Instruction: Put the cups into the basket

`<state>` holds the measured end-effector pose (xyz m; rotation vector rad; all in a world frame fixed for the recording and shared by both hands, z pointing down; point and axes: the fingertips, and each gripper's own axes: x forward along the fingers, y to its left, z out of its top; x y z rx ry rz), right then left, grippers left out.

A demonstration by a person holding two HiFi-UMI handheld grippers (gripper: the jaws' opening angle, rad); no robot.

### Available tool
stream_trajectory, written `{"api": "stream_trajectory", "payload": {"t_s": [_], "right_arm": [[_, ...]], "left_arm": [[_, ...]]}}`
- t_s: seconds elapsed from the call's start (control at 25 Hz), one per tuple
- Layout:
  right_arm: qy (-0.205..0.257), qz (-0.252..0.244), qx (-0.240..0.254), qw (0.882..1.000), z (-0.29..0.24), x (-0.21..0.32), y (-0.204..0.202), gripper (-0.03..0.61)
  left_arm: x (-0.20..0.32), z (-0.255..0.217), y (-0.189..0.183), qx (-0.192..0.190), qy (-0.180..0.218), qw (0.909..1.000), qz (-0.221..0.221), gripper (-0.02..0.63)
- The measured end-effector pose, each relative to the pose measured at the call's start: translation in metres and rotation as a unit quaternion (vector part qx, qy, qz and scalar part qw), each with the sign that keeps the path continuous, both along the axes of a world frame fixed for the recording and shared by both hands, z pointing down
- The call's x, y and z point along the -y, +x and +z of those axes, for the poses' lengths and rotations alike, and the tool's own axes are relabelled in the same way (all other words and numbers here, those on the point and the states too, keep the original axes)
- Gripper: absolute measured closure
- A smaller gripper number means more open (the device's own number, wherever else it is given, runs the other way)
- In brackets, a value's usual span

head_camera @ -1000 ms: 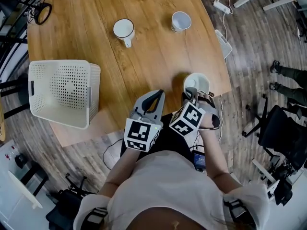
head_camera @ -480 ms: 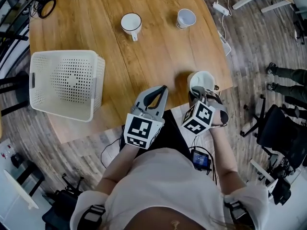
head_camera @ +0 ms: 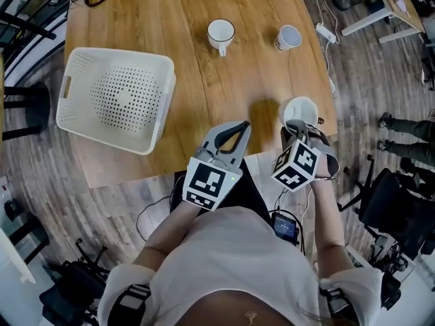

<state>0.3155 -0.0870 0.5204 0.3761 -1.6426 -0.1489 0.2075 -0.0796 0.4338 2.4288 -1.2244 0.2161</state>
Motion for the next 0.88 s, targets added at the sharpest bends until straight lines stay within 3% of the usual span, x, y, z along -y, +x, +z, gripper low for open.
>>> {"api": "stream_trajectory", "payload": {"t_s": [0.32,0.56,0.88], "right_arm": [[0.032,-0.053,0.008,0.998,-0.035,0.007,-0.051,0.529],[0.056,-0.104,0.019,0.993,-0.065,0.009,-0.106,0.532],[0.081,-0.176,0.026,0.981,-0.093,0.014,-0.175,0.532]], "left_arm": [[-0.003,-0.033,-0.046,-0.02,0.043,0.9982,-0.037,0.606],[-0.006,-0.049,-0.091,0.005,0.074,0.9943,-0.077,0.606],[-0.012,-0.068,-0.146,-0.001,0.098,0.9856,-0.138,0.606]]}}
